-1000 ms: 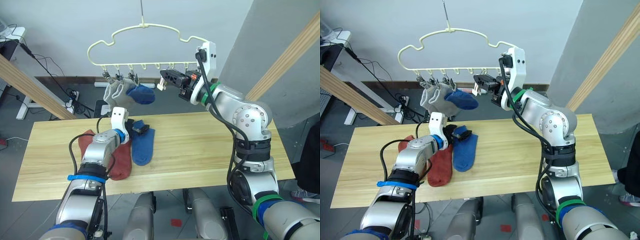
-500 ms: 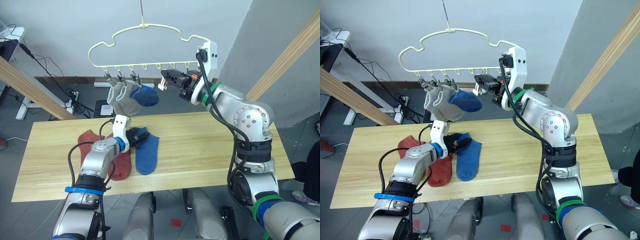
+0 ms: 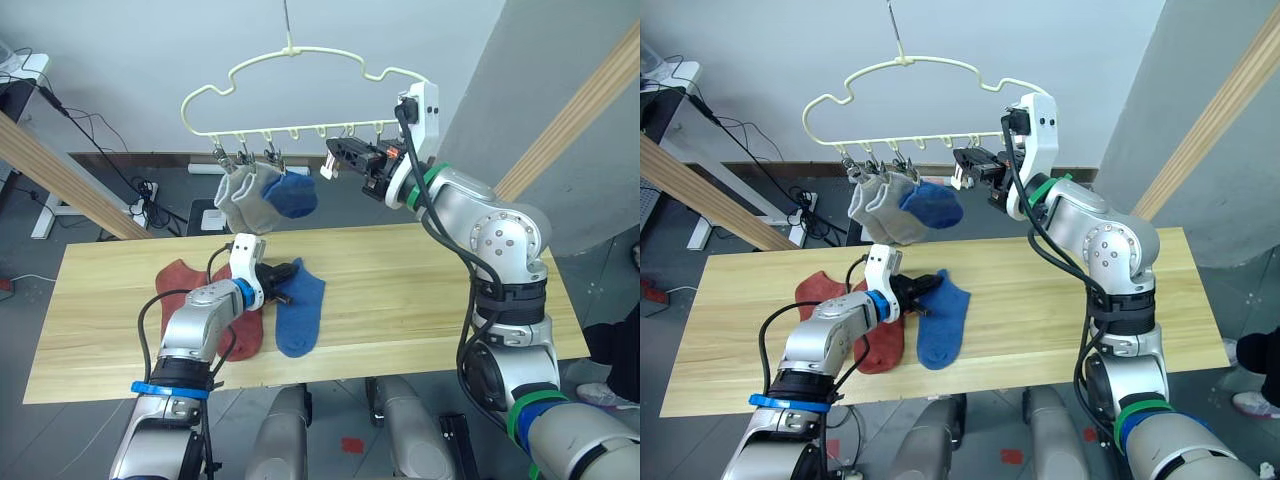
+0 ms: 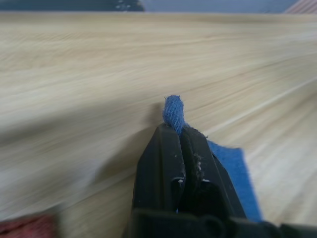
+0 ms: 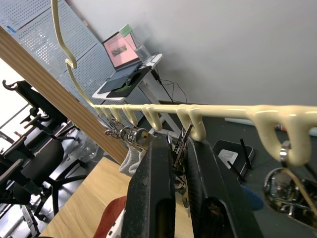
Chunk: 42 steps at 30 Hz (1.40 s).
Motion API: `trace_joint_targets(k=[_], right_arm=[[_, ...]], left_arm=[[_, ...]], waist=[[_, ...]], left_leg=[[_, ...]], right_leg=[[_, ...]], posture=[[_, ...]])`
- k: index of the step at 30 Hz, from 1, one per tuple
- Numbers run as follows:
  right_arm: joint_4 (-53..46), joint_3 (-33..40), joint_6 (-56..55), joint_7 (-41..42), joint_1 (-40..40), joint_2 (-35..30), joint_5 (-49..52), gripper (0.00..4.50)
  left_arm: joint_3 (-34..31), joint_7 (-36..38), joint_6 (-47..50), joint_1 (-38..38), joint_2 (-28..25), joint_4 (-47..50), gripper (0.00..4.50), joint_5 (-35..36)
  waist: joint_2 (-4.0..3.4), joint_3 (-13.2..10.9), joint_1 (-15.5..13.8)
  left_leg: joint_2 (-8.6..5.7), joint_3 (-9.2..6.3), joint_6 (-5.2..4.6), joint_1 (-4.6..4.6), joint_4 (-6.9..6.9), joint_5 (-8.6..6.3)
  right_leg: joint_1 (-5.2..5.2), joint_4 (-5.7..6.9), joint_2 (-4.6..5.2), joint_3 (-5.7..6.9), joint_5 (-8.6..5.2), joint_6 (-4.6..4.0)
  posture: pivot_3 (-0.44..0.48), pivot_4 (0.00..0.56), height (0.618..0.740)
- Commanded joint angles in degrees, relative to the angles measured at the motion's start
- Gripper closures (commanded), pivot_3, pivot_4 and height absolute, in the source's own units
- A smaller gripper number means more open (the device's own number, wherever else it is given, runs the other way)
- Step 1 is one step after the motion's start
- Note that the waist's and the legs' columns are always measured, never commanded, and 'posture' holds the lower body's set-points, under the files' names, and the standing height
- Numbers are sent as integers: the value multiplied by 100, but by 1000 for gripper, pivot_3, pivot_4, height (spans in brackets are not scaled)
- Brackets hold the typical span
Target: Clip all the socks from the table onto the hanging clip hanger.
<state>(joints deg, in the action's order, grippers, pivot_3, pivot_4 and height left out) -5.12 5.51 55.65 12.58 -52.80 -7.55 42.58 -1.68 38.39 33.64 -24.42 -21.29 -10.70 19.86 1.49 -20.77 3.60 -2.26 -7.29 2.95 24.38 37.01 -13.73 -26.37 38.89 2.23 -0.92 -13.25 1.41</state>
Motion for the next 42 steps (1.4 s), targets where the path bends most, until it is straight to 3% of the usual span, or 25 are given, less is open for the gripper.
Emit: trace_joint_targets(k=[1, 6, 13, 20, 42], right_arm=[[0, 165, -71, 257, -190, -122, 117, 4490], [383, 576, 393, 442, -366, -228, 655, 4490], [1022, 1164, 1214, 566, -609, -395, 1495, 4490], [1637, 1737, 1776, 272, -883, -415, 2084, 4490], [1745, 1883, 2253, -36, -962, -430, 2572, 4490]], left_arm=[[-264, 617, 991, -41, -187, 1035, 4466, 1076], [-562, 1105, 2108, -504, -477, 1301, 4466, 2150], [-740, 1432, 2721, -1288, -589, 888, 4466, 2832], [-1327, 1133, 3276, -1984, -432, 528, 4466, 3636], [-1403, 973, 3154, -2325, -326, 188, 4466, 3715]], waist=[[0, 0, -5], [0, 0, -5], [2, -1, -3], [3, -3, 2], [5, -5, -2]], left_leg=[[0, -1, 0, 2, 1, 0], [0, -1, 0, 0, 3, 0], [-2, 3, -1, 1, 3, 0], [0, 5, -2, 1, 2, 0], [-2, 9, -2, 7, 0, -1]], right_leg=[[0, 0, 0, 1, 0, 0], [3, 2, -4, 3, 0, 0], [5, -2, -7, 3, 0, 0], [4, -4, -6, 2, 0, 0], [0, -10, -5, -2, 0, 0]], posture=[[-11, 395, 740], [-13, 398, 740], [-27, 398, 740], [-33, 402, 740], [-33, 402, 740]])
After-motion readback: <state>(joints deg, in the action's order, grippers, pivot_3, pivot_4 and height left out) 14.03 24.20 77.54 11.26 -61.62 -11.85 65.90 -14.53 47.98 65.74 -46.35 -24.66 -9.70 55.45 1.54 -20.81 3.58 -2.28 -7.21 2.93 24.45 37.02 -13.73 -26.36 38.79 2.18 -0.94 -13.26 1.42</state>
